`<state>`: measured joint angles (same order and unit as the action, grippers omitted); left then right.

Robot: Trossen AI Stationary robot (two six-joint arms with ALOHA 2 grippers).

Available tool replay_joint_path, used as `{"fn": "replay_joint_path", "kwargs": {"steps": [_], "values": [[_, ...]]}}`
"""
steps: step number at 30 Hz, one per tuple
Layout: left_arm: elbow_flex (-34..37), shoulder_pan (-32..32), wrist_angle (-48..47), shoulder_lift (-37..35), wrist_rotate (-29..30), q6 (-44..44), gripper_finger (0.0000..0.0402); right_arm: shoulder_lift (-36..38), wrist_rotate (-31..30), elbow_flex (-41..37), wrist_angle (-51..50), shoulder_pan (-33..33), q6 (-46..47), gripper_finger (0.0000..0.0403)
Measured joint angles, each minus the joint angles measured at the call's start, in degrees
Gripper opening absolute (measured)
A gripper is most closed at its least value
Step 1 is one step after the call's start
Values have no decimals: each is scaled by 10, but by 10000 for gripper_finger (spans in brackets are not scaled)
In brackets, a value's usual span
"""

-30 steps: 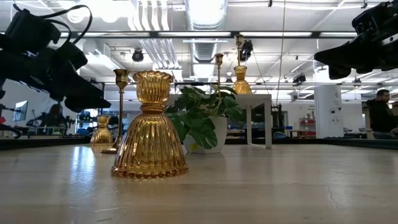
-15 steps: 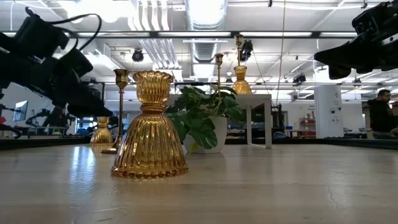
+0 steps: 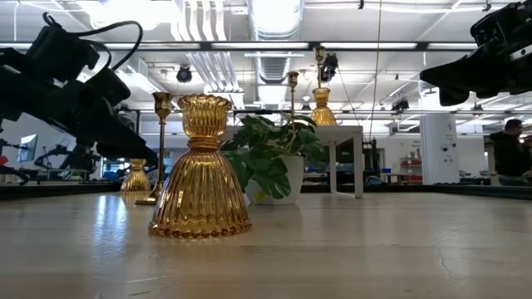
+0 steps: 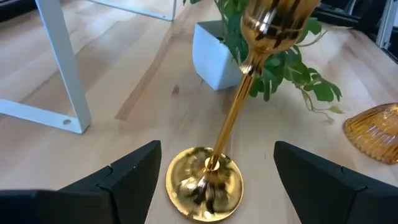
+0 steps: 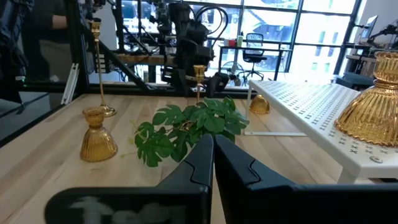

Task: Pick & Place candle stick holders
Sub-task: Align the small gold candle holder with the other small gold candle holder on the shelf

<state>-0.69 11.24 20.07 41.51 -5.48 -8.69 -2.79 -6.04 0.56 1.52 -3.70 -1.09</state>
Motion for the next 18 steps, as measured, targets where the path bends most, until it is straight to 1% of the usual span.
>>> {"fn": "replay_joint_path", "kwargs": {"steps": [7,18], "values": [[-10,-1,36,30,-11,-5,316,0,0,0,0,0,0,9],[-35,-2,40,77,-15,12,316,0,0,0,0,0,0,9]]}}
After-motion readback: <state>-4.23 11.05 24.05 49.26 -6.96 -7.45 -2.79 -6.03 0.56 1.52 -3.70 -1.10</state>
